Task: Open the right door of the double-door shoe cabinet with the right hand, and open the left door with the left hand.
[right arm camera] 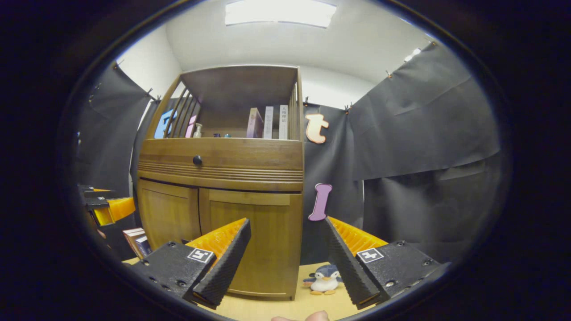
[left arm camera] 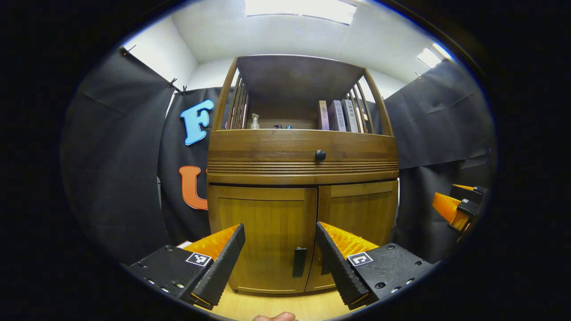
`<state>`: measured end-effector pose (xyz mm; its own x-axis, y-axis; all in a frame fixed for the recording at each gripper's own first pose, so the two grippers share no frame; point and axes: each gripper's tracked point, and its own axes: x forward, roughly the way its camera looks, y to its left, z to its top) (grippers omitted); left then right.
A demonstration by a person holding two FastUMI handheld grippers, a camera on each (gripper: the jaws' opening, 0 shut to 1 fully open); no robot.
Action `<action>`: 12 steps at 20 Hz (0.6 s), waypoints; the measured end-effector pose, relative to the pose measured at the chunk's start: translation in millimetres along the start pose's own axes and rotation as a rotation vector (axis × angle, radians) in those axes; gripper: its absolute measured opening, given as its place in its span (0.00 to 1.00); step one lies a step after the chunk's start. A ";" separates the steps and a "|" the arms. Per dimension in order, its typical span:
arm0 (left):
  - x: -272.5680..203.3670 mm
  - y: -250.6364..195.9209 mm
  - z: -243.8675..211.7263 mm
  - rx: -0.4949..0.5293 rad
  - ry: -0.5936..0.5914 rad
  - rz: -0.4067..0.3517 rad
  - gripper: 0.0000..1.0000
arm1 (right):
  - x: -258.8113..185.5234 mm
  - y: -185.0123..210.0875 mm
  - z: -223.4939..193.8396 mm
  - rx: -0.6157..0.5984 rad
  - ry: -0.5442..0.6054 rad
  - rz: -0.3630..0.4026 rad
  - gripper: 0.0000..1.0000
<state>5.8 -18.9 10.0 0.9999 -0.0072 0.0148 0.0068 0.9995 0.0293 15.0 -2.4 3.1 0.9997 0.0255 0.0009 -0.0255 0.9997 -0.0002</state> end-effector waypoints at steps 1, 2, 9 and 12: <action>0.5 0.8 -1.0 0.002 0.001 0.001 0.95 | 1.6 2.4 -2.6 0.000 0.006 0.008 1.00; 0.4 1.8 -2.2 0.003 0.003 0.000 0.95 | 4.0 6.3 -5.6 0.001 0.014 0.018 1.00; -2.1 21.6 -18.1 -0.012 0.021 0.011 0.95 | 22.0 54.4 -35.7 0.015 0.061 0.107 1.00; -5.0 29.7 -26.2 -0.009 0.035 0.008 0.95 | 32.8 83.9 -60.7 0.034 0.103 0.157 1.00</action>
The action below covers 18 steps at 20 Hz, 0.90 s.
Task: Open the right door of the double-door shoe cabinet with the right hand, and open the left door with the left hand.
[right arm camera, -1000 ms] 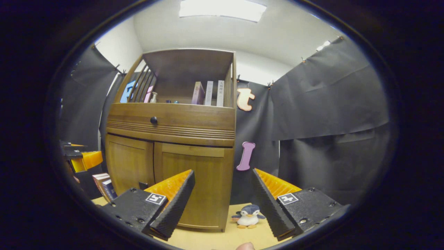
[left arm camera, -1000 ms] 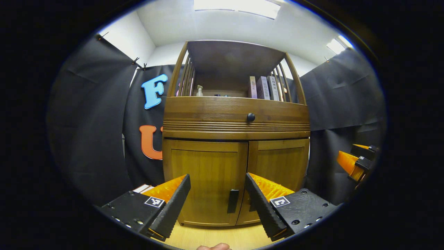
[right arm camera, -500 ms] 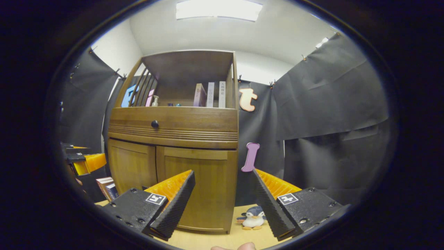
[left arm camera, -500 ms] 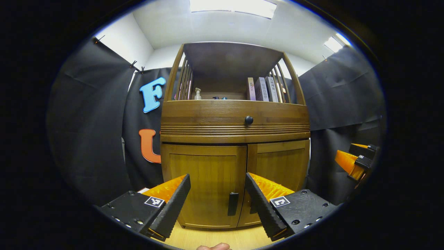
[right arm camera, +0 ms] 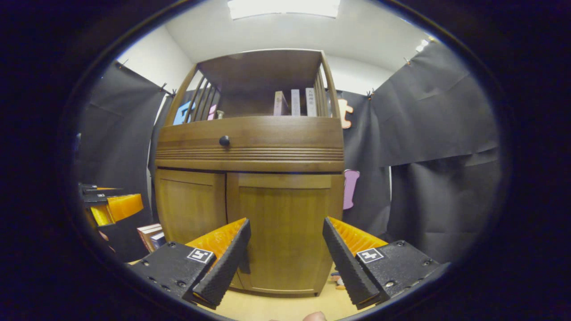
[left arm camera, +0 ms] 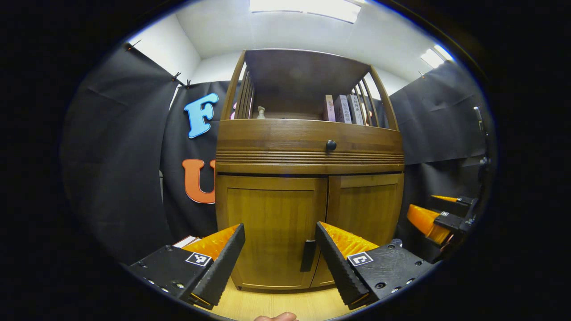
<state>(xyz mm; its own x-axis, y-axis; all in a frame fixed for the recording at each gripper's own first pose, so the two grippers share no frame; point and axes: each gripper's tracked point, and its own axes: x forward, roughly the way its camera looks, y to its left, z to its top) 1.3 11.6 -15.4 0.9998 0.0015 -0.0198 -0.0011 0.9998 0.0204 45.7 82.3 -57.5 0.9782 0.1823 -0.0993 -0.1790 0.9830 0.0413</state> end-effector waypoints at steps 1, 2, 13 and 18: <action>0.6 3.2 -3.9 0.007 0.001 0.002 0.95 | 6.1 8.3 -8.7 0.006 0.019 0.014 1.00; 0.8 6.6 -8.3 0.011 0.002 0.003 0.95 | 12.8 16.1 -17.3 0.013 0.034 0.030 1.00; -1.4 20.7 -45.7 0.011 0.057 -0.003 0.95 | 82.3 64.3 -126.7 0.018 0.178 0.101 0.94; -1.6 29.7 -53.9 0.013 0.074 0.006 0.95 | 110.6 76.7 -164.6 0.036 0.258 0.105 0.84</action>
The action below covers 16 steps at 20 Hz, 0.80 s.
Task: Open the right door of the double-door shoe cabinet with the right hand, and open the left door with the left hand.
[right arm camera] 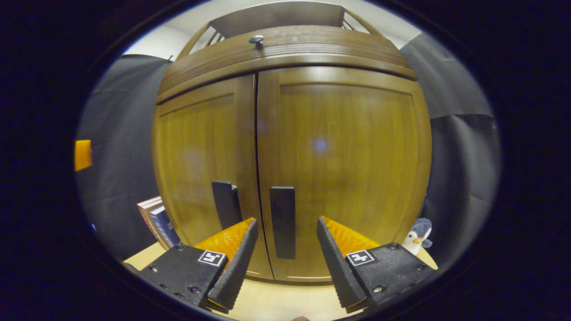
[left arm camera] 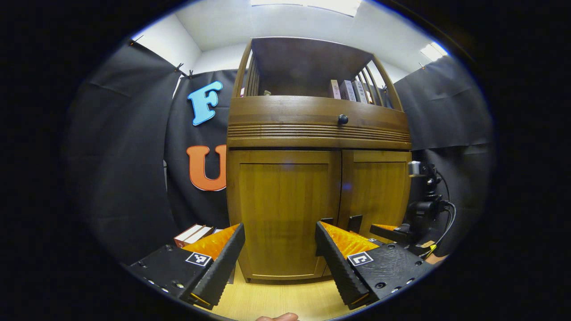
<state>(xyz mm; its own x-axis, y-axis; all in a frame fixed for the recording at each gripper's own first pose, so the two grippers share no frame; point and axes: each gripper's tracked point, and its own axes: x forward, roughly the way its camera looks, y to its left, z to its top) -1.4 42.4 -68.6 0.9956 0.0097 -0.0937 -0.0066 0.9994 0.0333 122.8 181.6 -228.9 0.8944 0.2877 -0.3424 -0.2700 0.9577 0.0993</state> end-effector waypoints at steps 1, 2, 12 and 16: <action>0.6 1.1 -2.5 0.002 0.009 0.002 0.94 | 7.4 1.9 -4.8 0.008 0.016 0.001 0.82; 1.1 3.9 -3.6 0.003 0.011 0.005 0.95 | 12.5 3.5 -7.7 0.014 0.026 0.004 0.81; 1.6 15.7 -22.6 -0.034 0.062 0.024 0.95 | 42.6 -3.7 -27.2 0.020 0.061 -0.041 0.68; 0.3 15.8 -28.7 -0.033 0.071 0.023 0.95 | 48.9 -5.8 -24.5 0.030 0.063 -0.051 0.53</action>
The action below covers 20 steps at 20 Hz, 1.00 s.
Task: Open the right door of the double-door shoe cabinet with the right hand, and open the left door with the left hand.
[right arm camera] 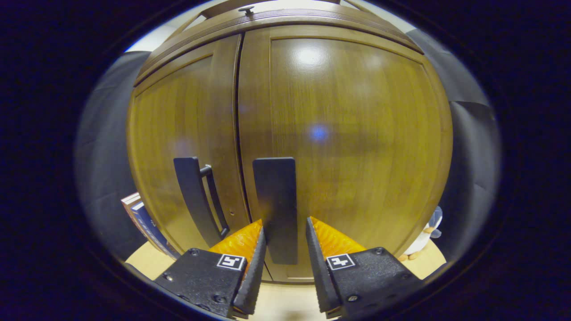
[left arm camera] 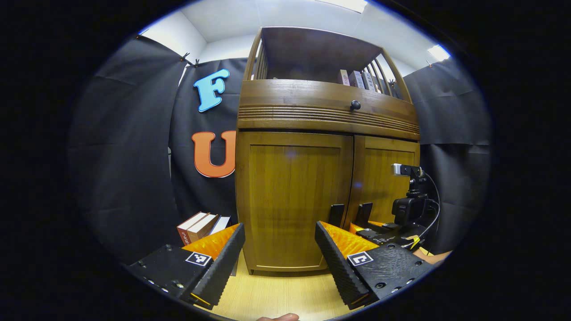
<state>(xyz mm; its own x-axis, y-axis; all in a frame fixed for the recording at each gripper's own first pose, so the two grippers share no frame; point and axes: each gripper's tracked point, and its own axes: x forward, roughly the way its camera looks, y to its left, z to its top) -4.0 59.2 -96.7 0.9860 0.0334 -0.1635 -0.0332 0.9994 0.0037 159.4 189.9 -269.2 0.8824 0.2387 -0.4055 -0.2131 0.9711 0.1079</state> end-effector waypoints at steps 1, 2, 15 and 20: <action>-0.4 0.5 -0.4 0.001 0.002 0.002 0.95 | 1.5 -1.0 -0.9 0.000 -0.003 -0.009 0.51; -1.2 1.1 -0.6 0.001 0.003 0.005 0.95 | 1.7 -1.1 -0.6 0.000 -0.005 -0.016 0.51; 0.6 -13.9 -8.1 0.001 0.023 -0.024 0.94 | -6.7 3.7 -2.9 0.010 -0.015 0.011 0.30; 8.0 -32.7 -12.2 0.014 0.033 -0.063 0.94 | -21.9 1.6 -6.9 -0.004 -0.017 0.030 0.29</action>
<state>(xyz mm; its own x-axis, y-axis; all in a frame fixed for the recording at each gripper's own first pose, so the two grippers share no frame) 3.0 26.8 -110.1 0.9802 -0.0297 -0.1960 0.0316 0.9995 0.0064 136.9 186.4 -266.3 0.8823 0.2681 -0.3869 -0.2415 0.9634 0.1168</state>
